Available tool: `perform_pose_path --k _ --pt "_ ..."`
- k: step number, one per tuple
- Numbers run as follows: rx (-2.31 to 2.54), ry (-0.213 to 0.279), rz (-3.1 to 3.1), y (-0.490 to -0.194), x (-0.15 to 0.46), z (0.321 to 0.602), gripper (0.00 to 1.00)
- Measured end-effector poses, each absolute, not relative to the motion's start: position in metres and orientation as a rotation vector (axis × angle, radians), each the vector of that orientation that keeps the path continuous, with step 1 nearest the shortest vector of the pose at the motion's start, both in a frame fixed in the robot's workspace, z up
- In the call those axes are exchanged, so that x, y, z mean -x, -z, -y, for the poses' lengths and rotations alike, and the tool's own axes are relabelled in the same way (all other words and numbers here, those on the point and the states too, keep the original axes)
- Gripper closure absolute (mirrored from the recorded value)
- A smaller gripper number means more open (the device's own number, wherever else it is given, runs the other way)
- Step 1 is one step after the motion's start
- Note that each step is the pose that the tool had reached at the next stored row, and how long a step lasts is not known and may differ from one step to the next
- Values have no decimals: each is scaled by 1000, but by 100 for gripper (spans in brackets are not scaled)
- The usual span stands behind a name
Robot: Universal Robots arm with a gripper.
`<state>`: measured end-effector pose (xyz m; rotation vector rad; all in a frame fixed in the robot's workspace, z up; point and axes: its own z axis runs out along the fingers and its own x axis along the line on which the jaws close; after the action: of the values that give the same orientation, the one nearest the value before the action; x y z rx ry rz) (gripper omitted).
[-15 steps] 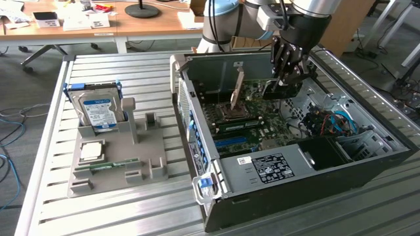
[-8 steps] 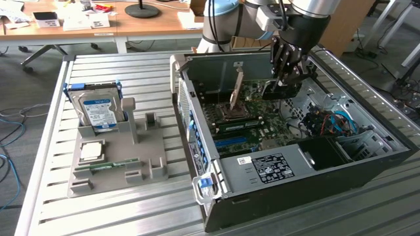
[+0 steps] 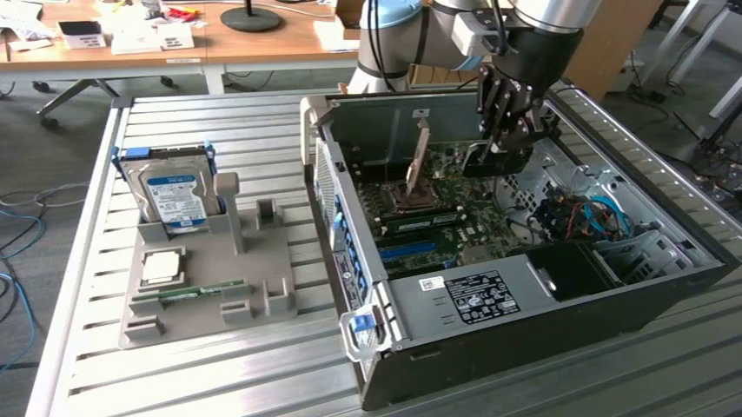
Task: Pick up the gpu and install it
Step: 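Insert the gpu into the slot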
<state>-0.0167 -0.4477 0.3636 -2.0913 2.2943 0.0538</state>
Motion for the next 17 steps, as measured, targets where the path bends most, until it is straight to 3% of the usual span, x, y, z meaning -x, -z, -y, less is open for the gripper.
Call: perform_pose_path --k 17 --pt "2091 -54 -2294 -363 17 448 73"
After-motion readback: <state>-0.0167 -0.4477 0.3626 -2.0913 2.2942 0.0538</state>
